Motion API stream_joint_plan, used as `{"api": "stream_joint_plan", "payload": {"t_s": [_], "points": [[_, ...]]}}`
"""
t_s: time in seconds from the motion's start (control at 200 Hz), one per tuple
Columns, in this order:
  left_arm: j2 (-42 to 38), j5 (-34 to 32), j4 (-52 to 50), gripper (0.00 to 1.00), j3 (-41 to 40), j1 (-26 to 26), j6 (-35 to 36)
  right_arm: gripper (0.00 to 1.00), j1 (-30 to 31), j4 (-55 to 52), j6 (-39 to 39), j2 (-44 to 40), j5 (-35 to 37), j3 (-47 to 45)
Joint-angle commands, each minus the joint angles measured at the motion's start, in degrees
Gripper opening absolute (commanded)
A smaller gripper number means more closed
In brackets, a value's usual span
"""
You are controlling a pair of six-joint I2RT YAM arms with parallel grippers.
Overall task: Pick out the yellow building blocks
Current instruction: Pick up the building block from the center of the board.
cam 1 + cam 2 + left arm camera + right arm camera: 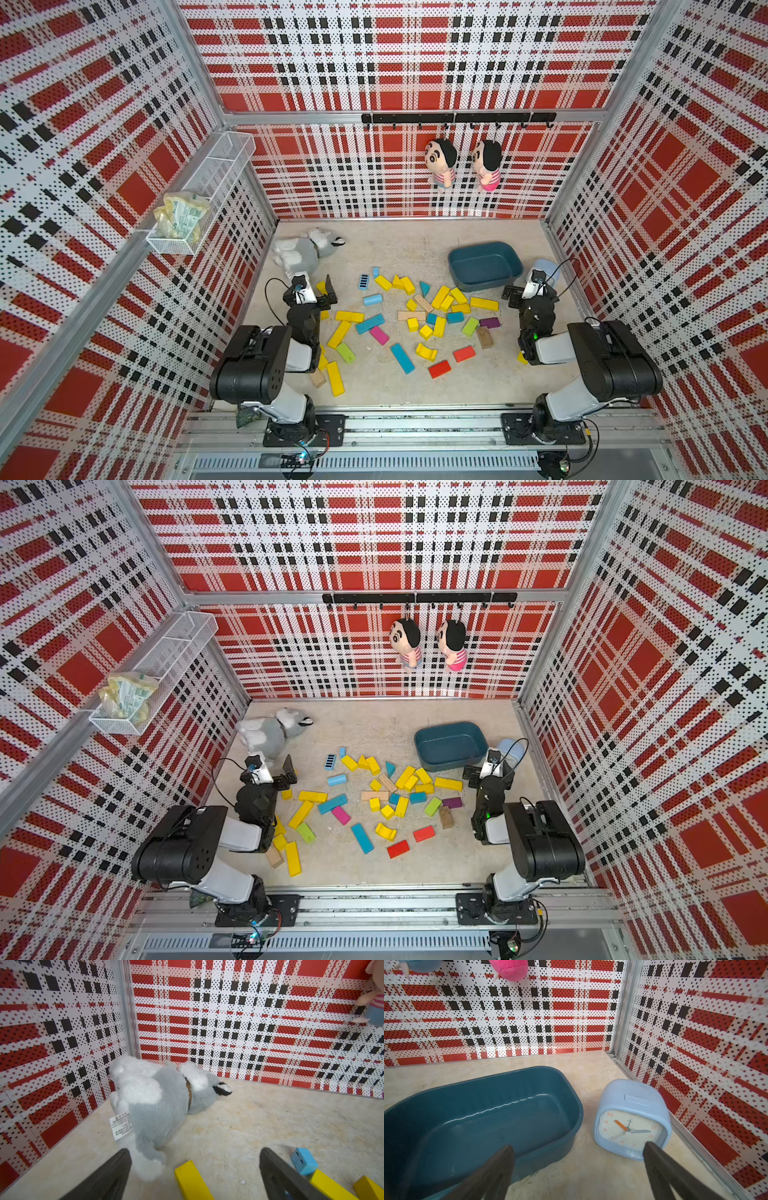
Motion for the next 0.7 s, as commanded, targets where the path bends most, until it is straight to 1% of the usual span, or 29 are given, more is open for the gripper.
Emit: {"api": "stream_joint_plan", "payload": {"t_s": [0.0, 0.626, 0.696], "points": [[0.5, 0.3, 1.5, 0.98, 1.1, 0.5, 0.4, 1.00, 0.3, 1.2, 0.0, 0.6, -0.4, 0.5], [0.5, 0.3, 1.5, 0.98, 1.0, 0.6, 0.4, 1.00, 0.3, 1.1, 0.1, 0.7, -0.6, 0.6], [0.1, 0.1, 3.2, 0.98, 0.0, 0.5, 0.3, 1.00, 0.3, 2.4, -0.3, -0.1, -0.3, -0.3]]}}
